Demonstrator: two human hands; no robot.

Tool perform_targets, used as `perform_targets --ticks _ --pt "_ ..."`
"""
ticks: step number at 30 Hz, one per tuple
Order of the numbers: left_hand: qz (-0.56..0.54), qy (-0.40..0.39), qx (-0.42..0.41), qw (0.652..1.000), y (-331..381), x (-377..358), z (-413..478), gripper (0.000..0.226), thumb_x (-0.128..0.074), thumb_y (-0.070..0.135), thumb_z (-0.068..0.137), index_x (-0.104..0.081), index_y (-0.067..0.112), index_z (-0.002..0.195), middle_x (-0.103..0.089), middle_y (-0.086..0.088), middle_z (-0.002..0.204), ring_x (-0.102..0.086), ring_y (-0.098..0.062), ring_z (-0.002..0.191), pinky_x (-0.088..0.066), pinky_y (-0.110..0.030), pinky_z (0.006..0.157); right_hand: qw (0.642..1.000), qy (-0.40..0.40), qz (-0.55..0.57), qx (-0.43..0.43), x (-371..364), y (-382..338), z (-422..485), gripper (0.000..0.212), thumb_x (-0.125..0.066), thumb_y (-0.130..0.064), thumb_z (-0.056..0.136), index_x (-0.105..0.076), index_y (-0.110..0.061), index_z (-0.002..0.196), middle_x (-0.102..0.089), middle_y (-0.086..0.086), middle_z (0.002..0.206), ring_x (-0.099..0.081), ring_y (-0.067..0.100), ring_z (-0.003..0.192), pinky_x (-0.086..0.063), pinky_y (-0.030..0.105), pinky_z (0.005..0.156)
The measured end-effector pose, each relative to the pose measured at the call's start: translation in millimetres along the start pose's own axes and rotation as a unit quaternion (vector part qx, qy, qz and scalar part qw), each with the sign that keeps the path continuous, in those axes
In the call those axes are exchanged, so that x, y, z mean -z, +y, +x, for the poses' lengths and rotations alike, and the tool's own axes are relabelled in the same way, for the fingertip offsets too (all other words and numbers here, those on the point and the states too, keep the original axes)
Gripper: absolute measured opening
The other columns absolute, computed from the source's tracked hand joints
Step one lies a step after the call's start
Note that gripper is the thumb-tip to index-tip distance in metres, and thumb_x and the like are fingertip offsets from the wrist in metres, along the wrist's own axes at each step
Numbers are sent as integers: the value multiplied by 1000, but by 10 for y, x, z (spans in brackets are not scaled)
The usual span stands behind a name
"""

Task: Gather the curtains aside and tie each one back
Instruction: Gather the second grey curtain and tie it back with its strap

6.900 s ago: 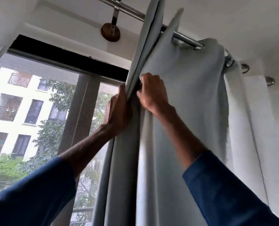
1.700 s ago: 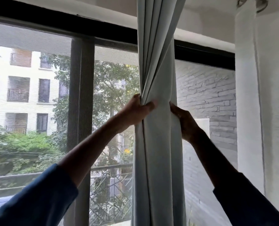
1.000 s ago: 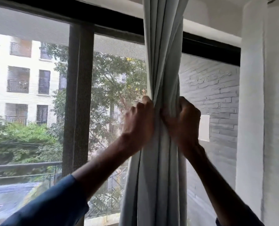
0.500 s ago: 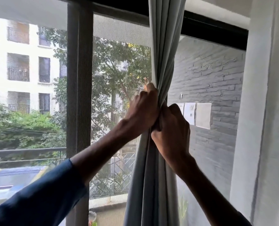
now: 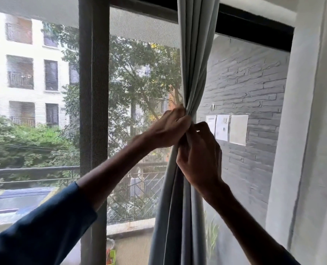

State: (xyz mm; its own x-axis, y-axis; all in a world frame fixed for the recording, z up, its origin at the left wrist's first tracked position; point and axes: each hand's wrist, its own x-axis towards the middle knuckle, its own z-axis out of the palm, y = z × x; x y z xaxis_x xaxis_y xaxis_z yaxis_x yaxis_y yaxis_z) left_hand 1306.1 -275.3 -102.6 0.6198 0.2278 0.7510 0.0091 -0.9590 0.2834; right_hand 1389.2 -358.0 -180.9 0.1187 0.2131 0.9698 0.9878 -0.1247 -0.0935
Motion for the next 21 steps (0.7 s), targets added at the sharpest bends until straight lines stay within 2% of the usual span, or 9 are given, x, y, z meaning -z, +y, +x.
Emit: perform_targets --ticks 4,6,7,9,12,14,16,18,21 --pt "-30 49 27 998 -75 -56 1 41 -57 49 89 -43 22 62 -46 12 56 -42 0 42 -33 -17 41 994 12 103 38 -63 -24 -124 26 -47 -17 97 -67 -6 110 -66 8 107 -61 19 92 -38 16 76" --pt "14 122 93 988 -174 -138 42 39 -68 45 87 -50 20 62 -51 11 54 -46 2 35 -32 -15 35 988 13 145 50 -54 -10 -149 17 -56 -10 95 -70 -6 103 -72 7 103 -66 20 91 -51 27 81" --pt "32 142 116 983 -218 -164 61 34 -69 38 88 -55 16 66 -53 8 57 -48 2 39 -34 -17 36 984 12 171 44 -30 27 -149 13 -63 -8 94 -73 -8 102 -75 4 100 -69 19 86 -56 32 80" --pt "29 139 135 981 -251 -187 85 22 -64 27 92 -61 9 80 -53 4 63 -54 -9 53 -38 -22 41 969 -1 246 -2 27 134 -89 18 -74 -12 90 -77 -10 109 -76 -3 103 -72 9 84 -60 27 77" --pt "14 122 123 985 -219 -154 38 20 -58 27 96 -45 11 97 -43 7 75 -49 -11 69 -42 -27 54 947 -1 312 -80 27 356 31 25 -83 -31 83 -80 -13 101 -79 -2 103 -73 4 93 -52 11 77" --pt "20 118 106 987 -204 -150 2 25 -56 29 97 -37 13 100 -38 9 80 -45 -7 73 -44 -26 60 939 -19 319 -130 -43 499 69 48 -86 -44 77 -74 -9 107 -76 -2 104 -71 8 95 -53 14 78" --pt "33 125 99 987 -200 -180 -27 27 -56 30 97 -35 14 101 -38 9 83 -44 -8 76 -44 -26 62 871 -130 427 -204 -132 566 53 62 -86 -49 75 -68 -9 119 -75 1 109 -72 14 98 -58 26 82" --pt "52 130 95 986 -224 -248 -84 27 -57 32 96 -38 13 102 -44 2 91 -48 -15 84 -46 -31 67 797 -239 511 -216 -272 589 -32 43 -81 -50 80 -75 -16 105 -77 -2 97 -72 13 88 -56 29 77" --pt "129 151 101 975 -317 -402 -323 39 -57 39 94 -52 4 112 -44 -5 99 -42 -15 89 -29 -19 62 765 -258 544 -228 -458 562 -318 29 -72 -42 90 -78 -15 92 -76 2 91 -72 14 82 -58 30 76"
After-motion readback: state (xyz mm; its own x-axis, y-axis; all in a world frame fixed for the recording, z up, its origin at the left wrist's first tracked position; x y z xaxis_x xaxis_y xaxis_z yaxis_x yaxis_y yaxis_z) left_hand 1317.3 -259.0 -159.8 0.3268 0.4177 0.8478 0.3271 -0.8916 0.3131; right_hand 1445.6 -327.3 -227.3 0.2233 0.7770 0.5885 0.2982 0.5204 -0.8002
